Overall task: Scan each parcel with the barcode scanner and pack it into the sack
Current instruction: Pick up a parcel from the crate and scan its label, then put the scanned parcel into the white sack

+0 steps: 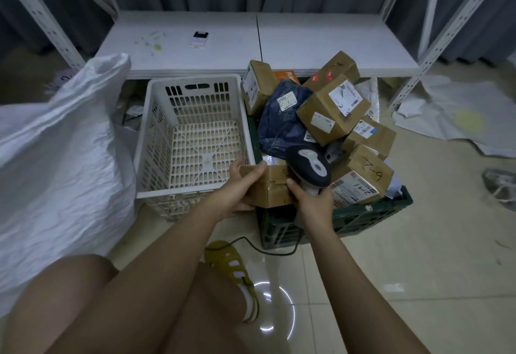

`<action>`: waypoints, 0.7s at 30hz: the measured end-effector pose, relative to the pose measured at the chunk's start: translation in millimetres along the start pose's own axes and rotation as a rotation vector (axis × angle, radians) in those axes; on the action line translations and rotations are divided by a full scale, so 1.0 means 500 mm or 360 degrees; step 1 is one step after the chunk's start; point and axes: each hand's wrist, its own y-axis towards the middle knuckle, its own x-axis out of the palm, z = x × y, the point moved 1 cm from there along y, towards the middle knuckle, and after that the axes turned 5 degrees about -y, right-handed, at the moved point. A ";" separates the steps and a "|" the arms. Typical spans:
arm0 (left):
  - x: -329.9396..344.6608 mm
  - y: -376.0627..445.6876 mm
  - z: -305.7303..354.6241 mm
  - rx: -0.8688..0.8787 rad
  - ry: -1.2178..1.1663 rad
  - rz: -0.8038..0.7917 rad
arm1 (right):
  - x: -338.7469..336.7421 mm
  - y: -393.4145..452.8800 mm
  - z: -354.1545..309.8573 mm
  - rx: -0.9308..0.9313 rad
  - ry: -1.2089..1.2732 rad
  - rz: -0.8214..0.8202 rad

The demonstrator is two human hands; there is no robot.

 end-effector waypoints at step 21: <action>-0.028 -0.021 -0.021 -0.0348 0.0047 -0.0025 | -0.018 -0.003 0.031 0.0240 0.0136 0.0109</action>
